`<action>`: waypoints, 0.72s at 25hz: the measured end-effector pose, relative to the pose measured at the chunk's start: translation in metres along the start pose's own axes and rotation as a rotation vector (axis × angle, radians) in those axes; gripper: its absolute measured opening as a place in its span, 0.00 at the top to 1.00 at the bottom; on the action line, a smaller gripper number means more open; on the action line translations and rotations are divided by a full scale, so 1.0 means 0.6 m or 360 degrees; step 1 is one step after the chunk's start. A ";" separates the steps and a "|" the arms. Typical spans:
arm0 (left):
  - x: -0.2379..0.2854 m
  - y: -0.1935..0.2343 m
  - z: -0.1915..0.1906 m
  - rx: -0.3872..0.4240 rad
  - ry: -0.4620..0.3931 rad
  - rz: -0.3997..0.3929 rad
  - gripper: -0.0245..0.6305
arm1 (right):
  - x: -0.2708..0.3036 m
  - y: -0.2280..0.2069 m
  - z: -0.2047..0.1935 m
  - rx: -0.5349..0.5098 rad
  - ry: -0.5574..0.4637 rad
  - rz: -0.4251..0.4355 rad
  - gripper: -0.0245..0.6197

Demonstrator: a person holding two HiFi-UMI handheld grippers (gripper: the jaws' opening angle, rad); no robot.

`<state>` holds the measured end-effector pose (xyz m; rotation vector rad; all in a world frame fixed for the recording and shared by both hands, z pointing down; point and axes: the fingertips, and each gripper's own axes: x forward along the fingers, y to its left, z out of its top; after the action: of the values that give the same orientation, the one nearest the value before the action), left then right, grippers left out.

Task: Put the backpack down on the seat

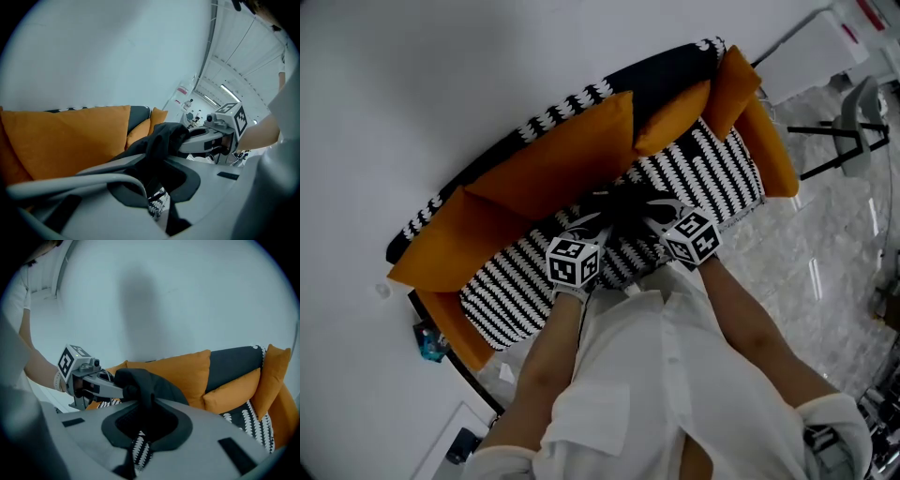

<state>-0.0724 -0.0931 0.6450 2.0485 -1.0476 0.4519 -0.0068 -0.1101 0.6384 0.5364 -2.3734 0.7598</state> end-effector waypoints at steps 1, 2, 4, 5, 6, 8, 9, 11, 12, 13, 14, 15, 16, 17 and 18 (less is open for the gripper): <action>0.002 0.004 -0.001 -0.0006 0.0000 0.0002 0.87 | 0.004 -0.002 0.000 0.0003 0.0003 -0.0002 0.90; 0.004 0.008 0.000 -0.0011 -0.0003 0.0003 0.87 | 0.008 -0.004 0.002 0.0005 0.0003 -0.0005 0.90; 0.007 0.015 0.003 -0.0010 -0.0002 0.0003 0.87 | 0.014 -0.009 0.006 0.0002 0.0005 -0.0009 0.90; 0.008 0.018 0.004 -0.0008 0.0004 0.0003 0.87 | 0.017 -0.011 0.007 0.0002 0.0010 -0.0012 0.90; 0.011 0.021 0.003 -0.0006 0.0012 0.0004 0.87 | 0.020 -0.013 0.007 0.0003 0.0015 -0.0015 0.90; 0.017 0.028 0.003 -0.0007 0.0030 0.0006 0.86 | 0.027 -0.019 0.006 0.0012 0.0026 -0.0029 0.90; 0.021 0.031 0.002 -0.0010 0.0037 0.0009 0.86 | 0.030 -0.022 0.005 0.0018 0.0031 -0.0038 0.90; 0.027 0.036 0.002 -0.0021 0.0049 0.0018 0.86 | 0.037 -0.028 0.004 0.0029 0.0042 -0.0056 0.90; 0.030 0.039 0.002 -0.0028 0.0053 0.0023 0.86 | 0.040 -0.031 0.003 0.0033 0.0047 -0.0062 0.90; 0.031 0.042 0.002 -0.0036 0.0057 0.0026 0.86 | 0.042 -0.032 0.004 0.0036 0.0050 -0.0066 0.90; 0.032 0.044 0.002 -0.0043 0.0061 0.0028 0.85 | 0.044 -0.033 0.005 0.0038 0.0053 -0.0068 0.90; 0.032 0.046 0.002 -0.0050 0.0065 0.0030 0.84 | 0.046 -0.034 0.006 0.0040 0.0055 -0.0070 0.90; 0.031 0.048 0.002 -0.0055 0.0068 0.0032 0.84 | 0.047 -0.033 0.006 0.0041 0.0058 -0.0070 0.90; 0.030 0.051 0.000 -0.0058 0.0070 0.0037 0.83 | 0.049 -0.033 0.006 0.0041 0.0062 -0.0071 0.90; 0.029 0.053 -0.001 -0.0059 0.0072 0.0043 0.82 | 0.052 -0.032 0.006 0.0041 0.0066 -0.0072 0.90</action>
<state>-0.0875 -0.1133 0.6712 1.9848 -1.0501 0.4870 -0.0214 -0.1331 0.6633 0.5773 -2.3090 0.7747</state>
